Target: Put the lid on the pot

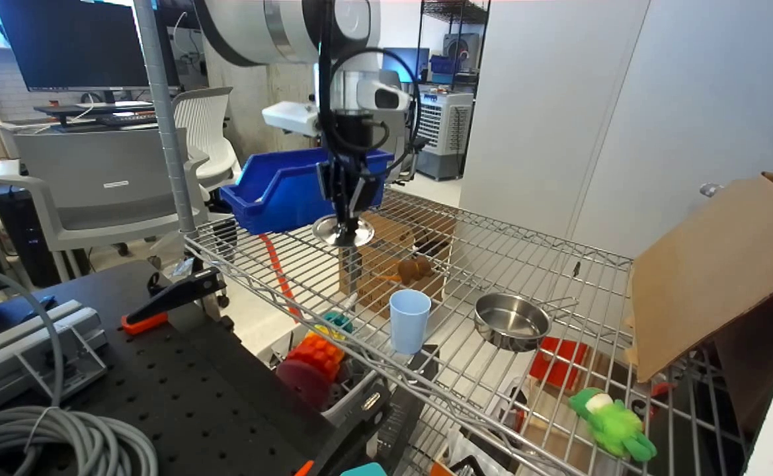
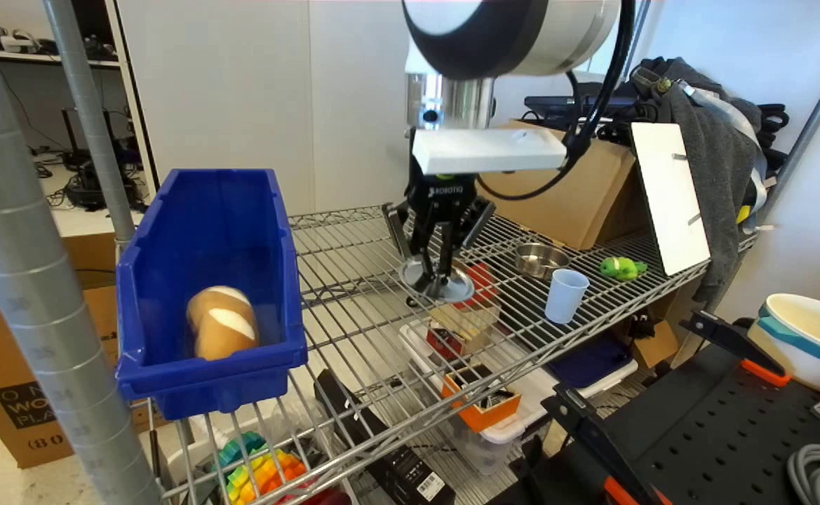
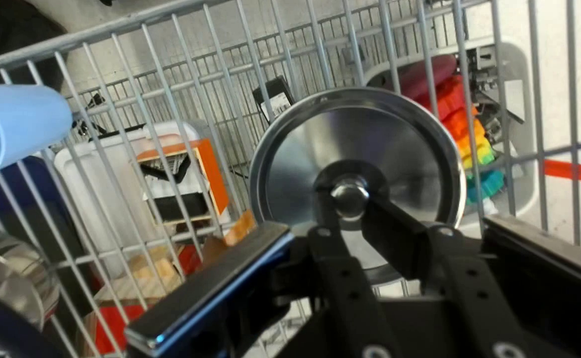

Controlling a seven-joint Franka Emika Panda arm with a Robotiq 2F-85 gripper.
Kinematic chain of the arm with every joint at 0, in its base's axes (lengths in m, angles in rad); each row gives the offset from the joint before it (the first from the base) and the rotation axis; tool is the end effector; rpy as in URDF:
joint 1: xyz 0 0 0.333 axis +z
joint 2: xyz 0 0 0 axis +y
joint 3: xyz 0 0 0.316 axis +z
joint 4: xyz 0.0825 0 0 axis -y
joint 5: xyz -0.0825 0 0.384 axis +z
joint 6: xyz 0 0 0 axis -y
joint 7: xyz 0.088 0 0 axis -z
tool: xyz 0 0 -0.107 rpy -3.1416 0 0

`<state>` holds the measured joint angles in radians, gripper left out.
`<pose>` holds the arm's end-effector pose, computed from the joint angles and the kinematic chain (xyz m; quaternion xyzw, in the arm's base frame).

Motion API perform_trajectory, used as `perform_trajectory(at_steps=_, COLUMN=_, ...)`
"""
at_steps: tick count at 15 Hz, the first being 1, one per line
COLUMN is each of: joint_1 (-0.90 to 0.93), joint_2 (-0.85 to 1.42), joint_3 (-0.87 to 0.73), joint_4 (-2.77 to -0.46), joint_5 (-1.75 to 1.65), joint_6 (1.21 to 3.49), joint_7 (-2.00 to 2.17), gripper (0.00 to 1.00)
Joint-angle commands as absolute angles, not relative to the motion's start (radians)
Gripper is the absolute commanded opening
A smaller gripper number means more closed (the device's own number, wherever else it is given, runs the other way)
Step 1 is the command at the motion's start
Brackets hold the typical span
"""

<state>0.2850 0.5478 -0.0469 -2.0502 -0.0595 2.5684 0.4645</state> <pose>0.5723 0.1398 0.1646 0.9959 -0.0846 -0.0042 0.0314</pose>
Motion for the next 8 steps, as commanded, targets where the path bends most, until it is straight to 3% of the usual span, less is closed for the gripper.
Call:
perform_trajectory(at_steps=1, joint_1=0.251, joint_2=0.433, joint_3=-0.073, joint_4=-2.058, joint_5=-0.052, joint_6=2.502, joint_7=0.477, gripper=0.06)
perform_trajectory(at_steps=8, joint_1=0.157, joint_2=0.494, joint_3=-0.148, joint_4=-1.938, joint_5=-0.078, joint_6=2.449, joint_7=0.512, gripper=0.06)
